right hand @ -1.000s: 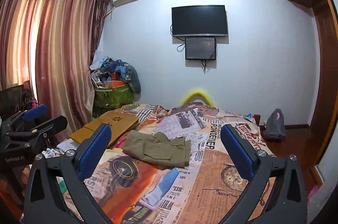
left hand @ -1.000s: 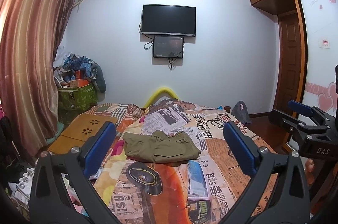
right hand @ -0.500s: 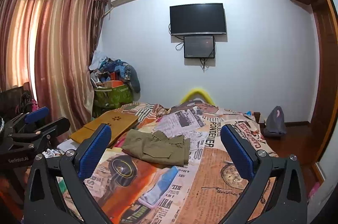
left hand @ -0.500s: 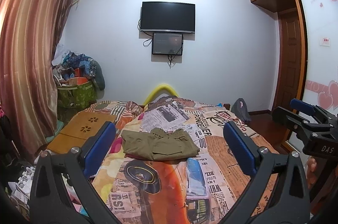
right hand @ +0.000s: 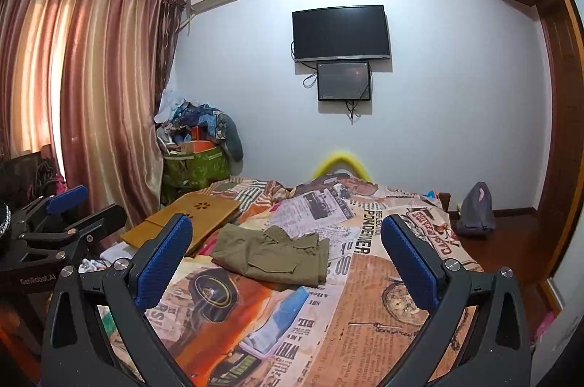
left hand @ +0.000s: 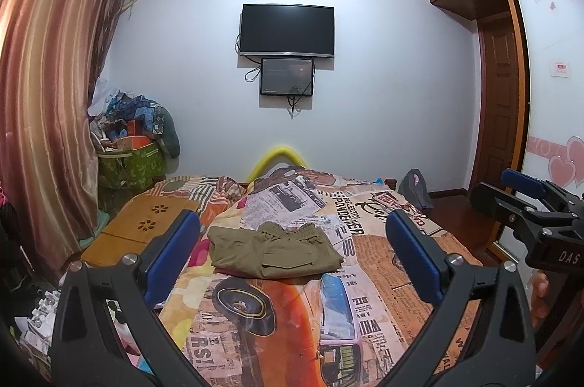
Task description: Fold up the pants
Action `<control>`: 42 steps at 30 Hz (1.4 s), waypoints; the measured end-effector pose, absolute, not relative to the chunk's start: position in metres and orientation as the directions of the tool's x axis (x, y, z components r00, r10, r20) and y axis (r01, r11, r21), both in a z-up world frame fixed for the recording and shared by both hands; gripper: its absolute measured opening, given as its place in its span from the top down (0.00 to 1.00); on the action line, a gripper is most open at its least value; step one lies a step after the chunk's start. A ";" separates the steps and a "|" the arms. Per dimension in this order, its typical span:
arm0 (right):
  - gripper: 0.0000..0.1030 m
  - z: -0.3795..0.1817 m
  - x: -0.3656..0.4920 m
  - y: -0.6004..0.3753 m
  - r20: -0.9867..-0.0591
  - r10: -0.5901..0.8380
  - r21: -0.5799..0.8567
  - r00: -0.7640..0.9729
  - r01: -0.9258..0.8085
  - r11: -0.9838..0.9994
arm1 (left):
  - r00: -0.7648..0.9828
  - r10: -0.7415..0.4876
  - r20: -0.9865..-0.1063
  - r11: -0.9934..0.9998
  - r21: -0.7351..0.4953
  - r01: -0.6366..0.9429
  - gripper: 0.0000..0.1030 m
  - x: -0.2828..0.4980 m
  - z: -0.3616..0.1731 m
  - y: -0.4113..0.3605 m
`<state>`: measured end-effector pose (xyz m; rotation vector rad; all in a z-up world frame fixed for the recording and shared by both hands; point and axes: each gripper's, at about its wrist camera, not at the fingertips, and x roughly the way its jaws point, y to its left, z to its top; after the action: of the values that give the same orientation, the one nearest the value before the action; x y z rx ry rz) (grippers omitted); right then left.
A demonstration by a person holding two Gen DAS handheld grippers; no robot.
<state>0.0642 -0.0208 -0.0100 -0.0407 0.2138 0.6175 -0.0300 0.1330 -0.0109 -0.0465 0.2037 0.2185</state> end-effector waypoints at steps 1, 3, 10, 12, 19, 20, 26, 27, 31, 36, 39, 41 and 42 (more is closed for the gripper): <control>0.00 -0.010 0.064 -0.021 -0.210 0.570 0.026 0.794 -0.579 0.815 | 0.956 0.209 -0.205 0.975 -0.024 -0.219 0.00 -0.030 -0.011 0.133; 0.00 -0.010 0.063 -0.021 -0.209 0.571 0.025 0.794 -0.580 0.815 | 0.956 0.207 -0.206 0.976 -0.025 -0.217 0.00 -0.030 -0.011 0.133; 0.00 -0.010 0.060 -0.019 -0.204 0.566 0.014 0.798 -0.576 0.817 | 0.957 0.201 -0.207 0.976 -0.035 -0.213 0.00 -0.032 -0.012 0.134; 0.00 -0.010 0.060 -0.019 -0.204 0.567 0.015 0.798 -0.576 0.817 | 0.958 0.201 -0.206 0.976 -0.039 -0.213 0.00 -0.033 -0.012 0.134; 0.00 -0.010 0.060 -0.019 -0.207 0.571 0.026 0.794 -0.579 0.815 | 0.959 0.193 -0.210 0.978 -0.043 -0.206 0.00 -0.032 -0.010 0.134; 0.00 -0.010 0.060 -0.019 -0.206 0.571 0.026 0.795 -0.579 0.815 | 0.958 0.194 -0.209 0.977 -0.042 -0.207 0.00 -0.032 -0.011 0.134; 0.00 -0.011 0.060 -0.019 -0.205 0.569 0.034 0.796 -0.575 0.817 | 0.956 0.190 -0.225 0.979 -0.035 -0.203 0.00 -0.029 -0.012 0.134; 0.00 -0.011 0.060 -0.019 -0.206 0.569 0.034 0.796 -0.575 0.817 | 0.956 0.188 -0.226 0.979 -0.037 -0.201 0.00 -0.029 -0.012 0.134; 0.00 -0.011 0.060 -0.019 -0.207 0.567 0.033 0.797 -0.574 0.818 | 0.956 0.185 -0.226 0.979 -0.045 -0.200 0.00 -0.029 -0.012 0.136; 0.00 -0.011 0.060 -0.018 -0.210 0.568 0.031 0.796 -0.575 0.818 | 0.957 0.185 -0.225 0.978 -0.049 -0.201 0.00 -0.030 -0.011 0.137; 0.00 -0.011 0.060 -0.018 -0.209 0.568 0.032 0.796 -0.575 0.817 | 0.957 0.182 -0.225 0.979 -0.049 -0.198 0.00 -0.030 -0.012 0.138; 0.00 -0.011 0.060 -0.017 -0.210 0.569 0.033 0.795 -0.576 0.817 | 0.957 0.179 -0.227 0.979 -0.052 -0.196 0.00 -0.029 -0.012 0.137; 0.00 -0.012 0.061 -0.017 -0.211 0.569 0.033 0.795 -0.577 0.816 | 0.957 0.179 -0.228 0.979 -0.052 -0.195 0.00 -0.029 -0.012 0.137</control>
<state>0.0608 -0.0168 -0.0116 -0.0338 0.2154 0.6159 -0.0286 0.1373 -0.0124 -0.0746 0.2245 0.1898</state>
